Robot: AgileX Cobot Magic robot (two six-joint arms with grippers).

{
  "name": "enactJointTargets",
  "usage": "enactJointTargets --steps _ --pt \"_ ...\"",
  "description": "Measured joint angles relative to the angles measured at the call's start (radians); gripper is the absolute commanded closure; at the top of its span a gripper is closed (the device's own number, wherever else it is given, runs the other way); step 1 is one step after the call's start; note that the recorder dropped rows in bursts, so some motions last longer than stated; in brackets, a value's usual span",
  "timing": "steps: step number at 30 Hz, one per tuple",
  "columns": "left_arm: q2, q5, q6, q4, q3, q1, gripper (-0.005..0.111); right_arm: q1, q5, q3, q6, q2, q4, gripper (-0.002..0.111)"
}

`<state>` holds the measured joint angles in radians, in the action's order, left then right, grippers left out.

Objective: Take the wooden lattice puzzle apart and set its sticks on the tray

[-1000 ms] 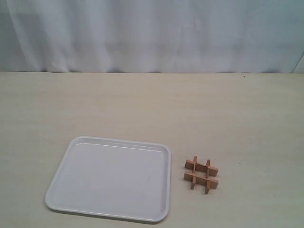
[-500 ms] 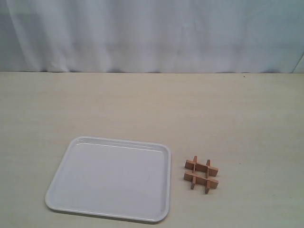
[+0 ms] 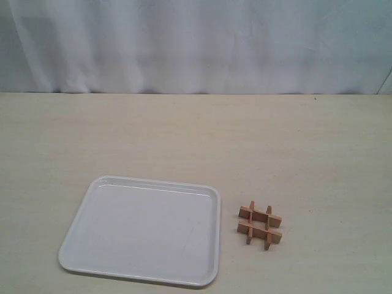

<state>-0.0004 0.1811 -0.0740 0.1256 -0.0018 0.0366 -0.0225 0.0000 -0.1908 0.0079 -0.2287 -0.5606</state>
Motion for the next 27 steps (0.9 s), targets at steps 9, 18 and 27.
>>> enactJointTargets --steps 9,18,27 --pt "0.000 0.000 0.000 0.000 0.000 0.000 0.107 0.000 0.330 -0.397 -0.240 -0.599 -0.005 0.104" --pt "0.000 0.000 0.000 0.000 0.000 0.000 0.107 0.001 0.510 -0.599 -0.322 -0.872 -0.005 0.104" --pt "0.000 0.000 0.000 0.000 0.000 0.000 0.107 0.119 0.572 -0.719 -0.181 -1.113 0.300 0.104"
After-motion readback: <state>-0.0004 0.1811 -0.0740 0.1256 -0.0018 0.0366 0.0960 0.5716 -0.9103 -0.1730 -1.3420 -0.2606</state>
